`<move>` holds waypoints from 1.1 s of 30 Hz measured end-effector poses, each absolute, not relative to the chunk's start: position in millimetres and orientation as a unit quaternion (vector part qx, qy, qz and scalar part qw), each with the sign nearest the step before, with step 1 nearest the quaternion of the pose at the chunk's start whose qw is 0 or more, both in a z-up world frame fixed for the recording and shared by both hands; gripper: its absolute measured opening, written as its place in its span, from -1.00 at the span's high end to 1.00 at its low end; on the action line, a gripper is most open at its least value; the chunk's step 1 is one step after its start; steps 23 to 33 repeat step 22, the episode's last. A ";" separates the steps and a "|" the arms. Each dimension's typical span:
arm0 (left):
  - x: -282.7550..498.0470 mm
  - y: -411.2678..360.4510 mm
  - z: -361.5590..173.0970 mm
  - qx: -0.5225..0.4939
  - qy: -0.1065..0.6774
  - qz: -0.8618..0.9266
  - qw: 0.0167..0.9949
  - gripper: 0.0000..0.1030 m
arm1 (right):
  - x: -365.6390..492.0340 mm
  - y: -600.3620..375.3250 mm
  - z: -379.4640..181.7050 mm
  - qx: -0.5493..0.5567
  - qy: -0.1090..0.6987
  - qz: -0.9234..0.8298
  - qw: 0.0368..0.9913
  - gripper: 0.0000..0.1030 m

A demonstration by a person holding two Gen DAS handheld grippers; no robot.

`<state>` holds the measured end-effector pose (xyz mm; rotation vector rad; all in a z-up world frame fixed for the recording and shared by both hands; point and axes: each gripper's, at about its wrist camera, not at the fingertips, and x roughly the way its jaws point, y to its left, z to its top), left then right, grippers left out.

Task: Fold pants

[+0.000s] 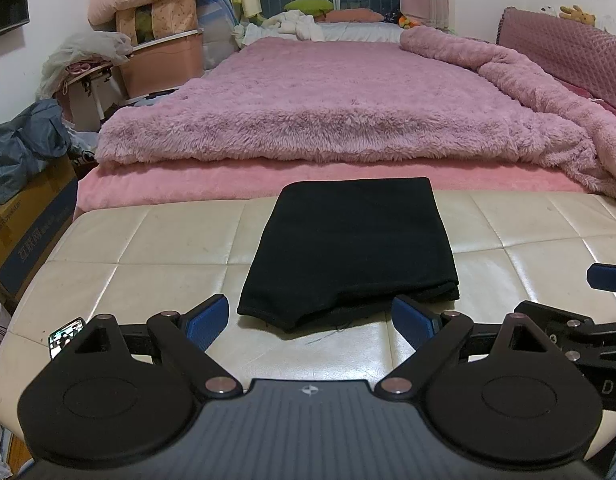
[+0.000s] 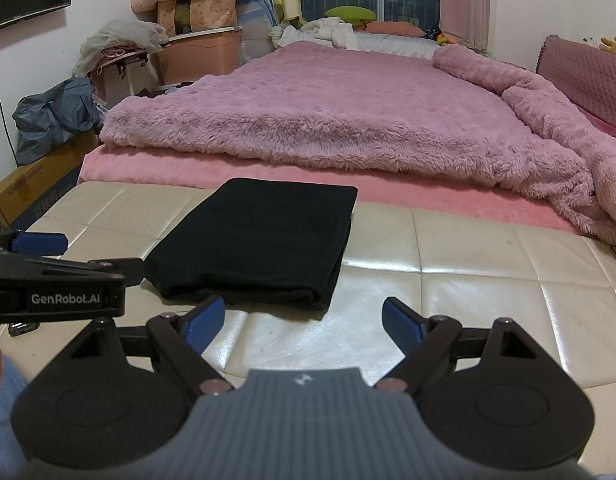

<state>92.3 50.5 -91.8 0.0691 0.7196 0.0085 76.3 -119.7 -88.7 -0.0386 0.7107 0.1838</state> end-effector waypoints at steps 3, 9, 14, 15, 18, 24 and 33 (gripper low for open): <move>92.4 50.4 -92.3 0.033 0.352 0.004 0.935 -1.00 | 76.1 -119.5 -88.6 -0.019 0.347 0.090 0.933 -0.59; 91.8 49.6 -90.0 0.035 0.350 0.005 0.936 -1.00 | 76.1 -119.6 -88.8 -0.019 0.347 0.090 0.933 -0.59; 91.5 48.7 -89.3 0.038 0.350 0.006 0.936 -1.00 | 75.7 -119.4 -87.4 -0.019 0.346 0.089 0.934 -0.59; 91.6 48.7 -89.2 0.038 0.350 0.005 0.936 -1.00 | 75.7 -119.4 -87.5 -0.019 0.346 0.089 0.934 -0.59; 92.0 49.2 -88.4 0.038 0.350 0.003 0.936 -1.00 | 75.9 -119.4 -87.5 -0.018 0.348 0.090 0.933 -0.59; 91.9 48.8 -89.4 0.040 0.348 0.003 0.937 -1.00 | 76.0 -119.6 -86.7 -0.018 0.347 0.089 0.933 -0.59; 91.9 48.8 -89.4 0.040 0.348 0.003 0.937 -1.00 | 76.0 -119.6 -86.7 -0.018 0.347 0.089 0.933 -0.59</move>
